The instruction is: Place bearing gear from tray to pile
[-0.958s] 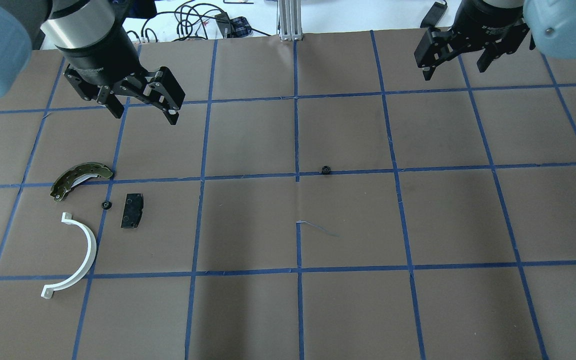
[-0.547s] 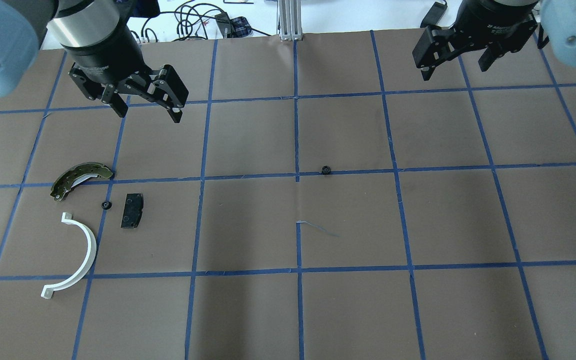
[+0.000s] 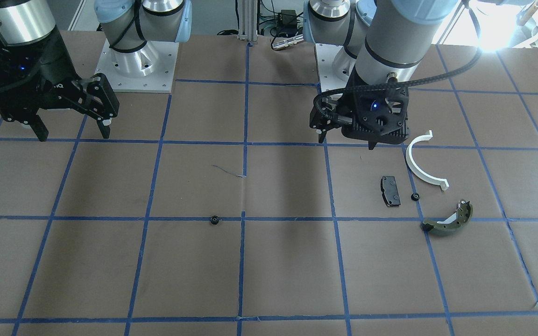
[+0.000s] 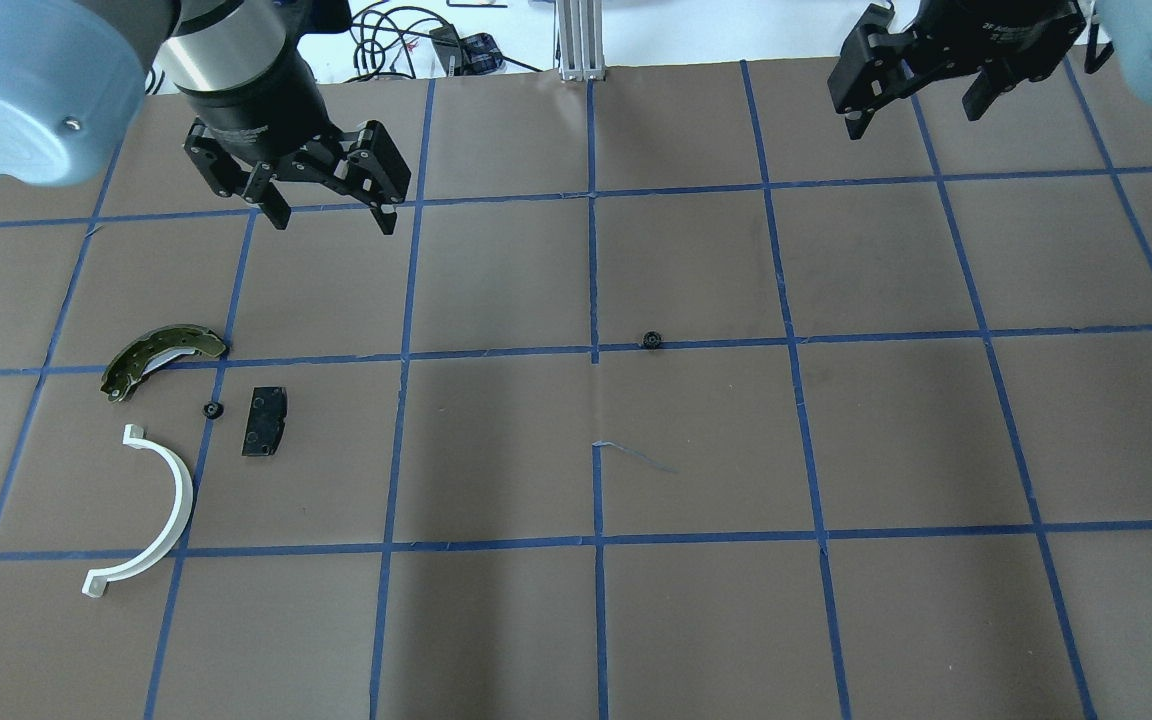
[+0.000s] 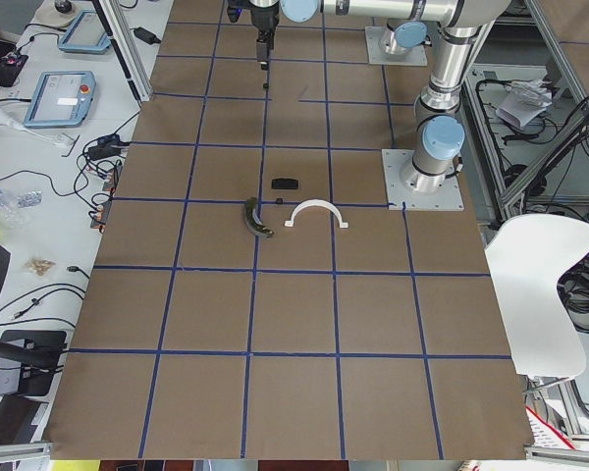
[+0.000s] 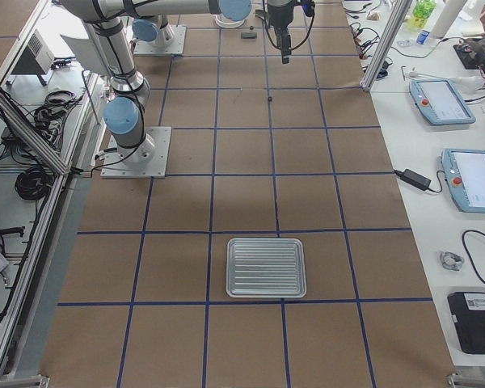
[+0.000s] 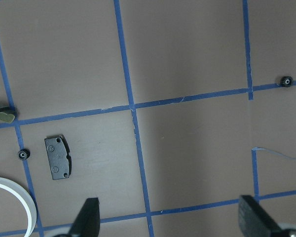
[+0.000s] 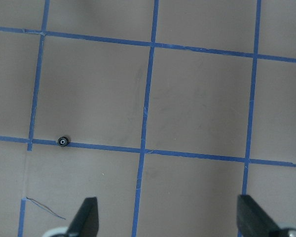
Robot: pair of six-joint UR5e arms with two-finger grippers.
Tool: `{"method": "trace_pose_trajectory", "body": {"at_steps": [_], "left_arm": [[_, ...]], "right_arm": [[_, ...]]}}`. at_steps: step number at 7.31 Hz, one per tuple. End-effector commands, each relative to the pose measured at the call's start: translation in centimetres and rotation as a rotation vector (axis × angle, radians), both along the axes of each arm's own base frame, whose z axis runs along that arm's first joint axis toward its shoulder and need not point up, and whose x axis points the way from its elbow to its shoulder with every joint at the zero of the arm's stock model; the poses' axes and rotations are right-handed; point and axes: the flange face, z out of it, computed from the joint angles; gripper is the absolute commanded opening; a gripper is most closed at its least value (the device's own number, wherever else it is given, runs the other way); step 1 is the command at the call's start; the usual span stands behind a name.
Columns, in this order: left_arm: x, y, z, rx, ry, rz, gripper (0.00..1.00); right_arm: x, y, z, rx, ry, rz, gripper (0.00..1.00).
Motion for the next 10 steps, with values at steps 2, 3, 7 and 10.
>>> {"method": "trace_pose_trajectory", "body": {"at_steps": [2, 3, 7, 10], "left_arm": [[-7.6, -4.2, -7.0, -0.049, 0.015, 0.042, 1.00], [-10.0, -5.4, -9.8, -0.059, 0.020, 0.056, 1.00], [-18.0, -8.7, -20.5, -0.056, 0.018, 0.052, 1.00], [-23.2, -7.8, -25.5, -0.020, -0.002, 0.011, 1.00]], "right_arm": [[0.2, 0.1, -0.3, 0.009, 0.000, 0.002, 1.00], [0.2, 0.1, -0.4, 0.016, 0.000, 0.002, 1.00], [0.2, 0.1, -0.5, 0.018, -0.002, 0.001, 1.00], [0.2, 0.2, -0.6, 0.019, -0.003, 0.001, 1.00]]}}
